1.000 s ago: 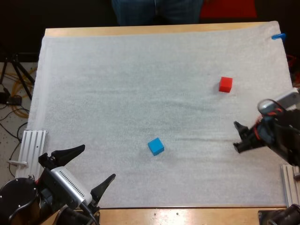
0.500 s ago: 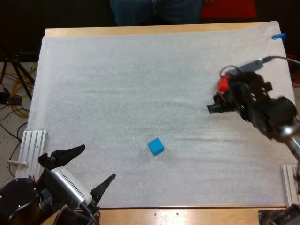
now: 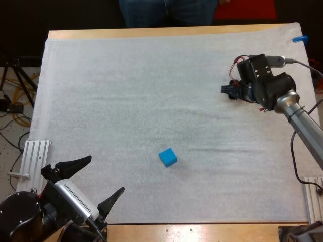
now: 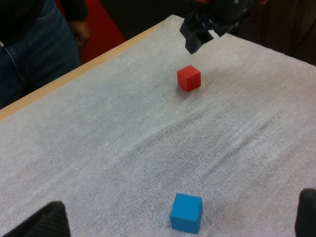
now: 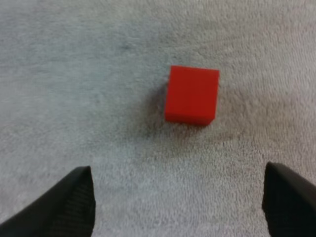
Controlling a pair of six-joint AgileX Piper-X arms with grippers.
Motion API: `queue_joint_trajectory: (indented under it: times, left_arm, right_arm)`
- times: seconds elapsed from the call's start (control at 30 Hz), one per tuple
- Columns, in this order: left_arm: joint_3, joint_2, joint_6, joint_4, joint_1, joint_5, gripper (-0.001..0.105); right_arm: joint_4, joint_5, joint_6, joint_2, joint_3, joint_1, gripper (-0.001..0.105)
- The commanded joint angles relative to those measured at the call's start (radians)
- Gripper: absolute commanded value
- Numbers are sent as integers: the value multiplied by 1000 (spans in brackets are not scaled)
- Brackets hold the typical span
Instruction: Stack red cube on blue cube
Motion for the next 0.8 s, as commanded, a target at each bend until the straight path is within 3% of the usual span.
queue_joint_trajectory:
  times: [0.0, 0.1, 0.4, 0.77]
  left_arm:
    - [-7, 1, 0, 3, -2, 8, 87]
    - [-7, 1, 0, 3, -2, 8, 87]
    - [-7, 1, 0, 3, -2, 8, 87]
    - [-7, 1, 0, 3, -2, 8, 87]
  right_arm:
    - [-17, -13, 23, 13, -11, -17, 67]
    - [-48, -56, 26, 42, -11, -43, 67]
    - [-146, -44, 9, 137, -18, -50, 67]
    - [-169, -30, 6, 290, -128, -91, 67]
